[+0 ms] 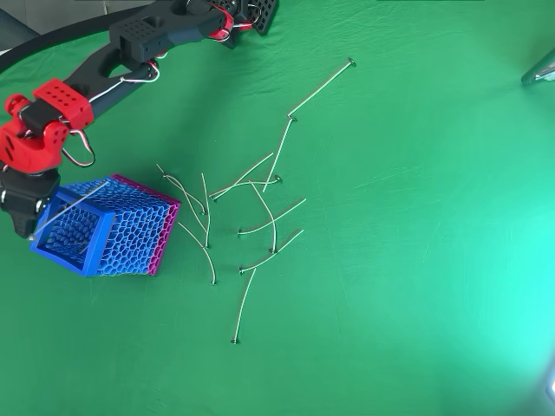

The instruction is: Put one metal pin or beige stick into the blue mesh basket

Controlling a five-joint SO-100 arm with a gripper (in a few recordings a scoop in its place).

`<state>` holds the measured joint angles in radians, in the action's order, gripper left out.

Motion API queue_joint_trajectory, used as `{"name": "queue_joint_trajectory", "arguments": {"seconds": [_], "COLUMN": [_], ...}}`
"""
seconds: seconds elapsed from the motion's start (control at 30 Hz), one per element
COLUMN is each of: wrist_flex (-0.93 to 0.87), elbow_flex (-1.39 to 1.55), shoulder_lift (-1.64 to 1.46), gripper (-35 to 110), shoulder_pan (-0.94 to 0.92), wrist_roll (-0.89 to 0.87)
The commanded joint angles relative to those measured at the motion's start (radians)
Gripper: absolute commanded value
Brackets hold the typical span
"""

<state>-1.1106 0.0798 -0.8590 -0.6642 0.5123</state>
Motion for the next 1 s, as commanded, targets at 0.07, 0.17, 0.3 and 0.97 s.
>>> {"name": "queue_joint_trajectory", "arguments": {"seconds": [0.07,0.17,0.3,0.97], "wrist_flex": [0.006,0.023,0.026,-0.14], "elbow_flex": [-0.069,-0.094,-0.124,0.173], "shoulder_lift": [0.009,0.028,0.043,-0.314], "gripper": [12,17,22,1], "shoulder_pan": [0.012,0.014,0.014,0.173], "wrist_roll": [0.018,0.02,0.018,-0.112]}}
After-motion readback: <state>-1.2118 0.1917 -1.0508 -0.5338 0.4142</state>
